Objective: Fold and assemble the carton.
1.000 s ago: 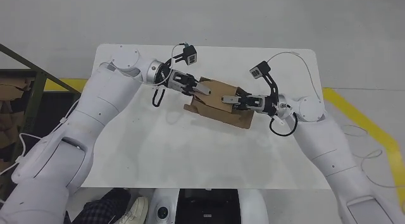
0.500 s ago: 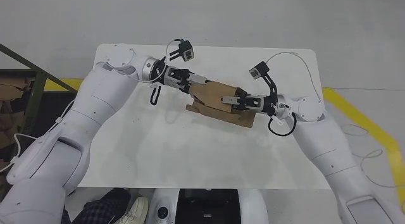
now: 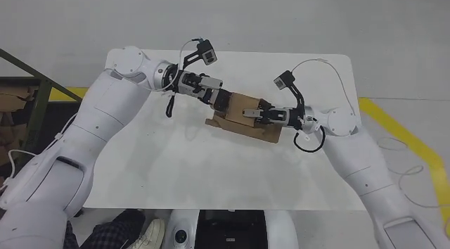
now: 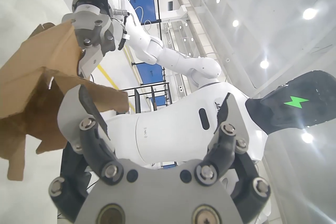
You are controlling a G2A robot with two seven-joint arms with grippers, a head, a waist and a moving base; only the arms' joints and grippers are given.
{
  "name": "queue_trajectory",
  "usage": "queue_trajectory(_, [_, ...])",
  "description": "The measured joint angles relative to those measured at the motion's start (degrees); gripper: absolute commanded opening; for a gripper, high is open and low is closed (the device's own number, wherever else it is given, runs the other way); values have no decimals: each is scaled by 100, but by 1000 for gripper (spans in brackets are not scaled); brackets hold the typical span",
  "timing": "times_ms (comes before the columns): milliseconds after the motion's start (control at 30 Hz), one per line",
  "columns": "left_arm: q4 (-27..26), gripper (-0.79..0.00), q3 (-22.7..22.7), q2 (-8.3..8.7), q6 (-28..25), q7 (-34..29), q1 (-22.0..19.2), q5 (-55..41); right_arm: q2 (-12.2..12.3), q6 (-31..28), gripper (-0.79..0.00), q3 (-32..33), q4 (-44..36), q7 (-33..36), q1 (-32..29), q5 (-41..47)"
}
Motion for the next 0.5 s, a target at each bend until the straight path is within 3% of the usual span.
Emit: queue_trajectory(500, [68,0,548,-88,32,0,-311,70,-23,30,-785,-45,-110,-45,12,-99])
